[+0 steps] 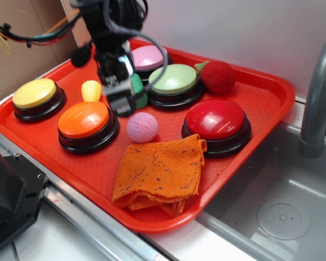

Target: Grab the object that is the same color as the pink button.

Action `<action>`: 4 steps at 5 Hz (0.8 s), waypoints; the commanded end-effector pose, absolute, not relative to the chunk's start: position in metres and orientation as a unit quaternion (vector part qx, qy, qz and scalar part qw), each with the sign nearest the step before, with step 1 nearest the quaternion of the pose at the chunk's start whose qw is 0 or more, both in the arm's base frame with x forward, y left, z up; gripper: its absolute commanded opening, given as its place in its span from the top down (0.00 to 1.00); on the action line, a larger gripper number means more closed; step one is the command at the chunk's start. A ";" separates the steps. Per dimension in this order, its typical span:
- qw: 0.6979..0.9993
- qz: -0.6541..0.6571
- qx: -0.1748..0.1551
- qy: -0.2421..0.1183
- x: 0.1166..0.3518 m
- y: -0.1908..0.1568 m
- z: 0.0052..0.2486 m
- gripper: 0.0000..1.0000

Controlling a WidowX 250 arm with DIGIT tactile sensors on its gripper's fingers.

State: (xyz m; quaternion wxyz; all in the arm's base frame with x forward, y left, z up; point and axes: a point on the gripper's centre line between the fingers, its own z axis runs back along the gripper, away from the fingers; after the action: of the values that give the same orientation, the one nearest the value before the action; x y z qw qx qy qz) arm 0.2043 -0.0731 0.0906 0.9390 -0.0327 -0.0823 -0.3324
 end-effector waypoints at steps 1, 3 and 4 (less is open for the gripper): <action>0.942 -0.325 -0.002 -0.080 0.213 -0.075 0.059 0.00; 0.945 -0.324 0.012 -0.046 0.222 -0.069 0.035 0.00; 0.949 -0.305 0.000 -0.076 0.221 -0.070 0.035 1.00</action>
State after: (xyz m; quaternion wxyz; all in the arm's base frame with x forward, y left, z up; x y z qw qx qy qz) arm 0.2166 -0.0662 0.0245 0.9488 -0.0003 -0.0476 -0.3124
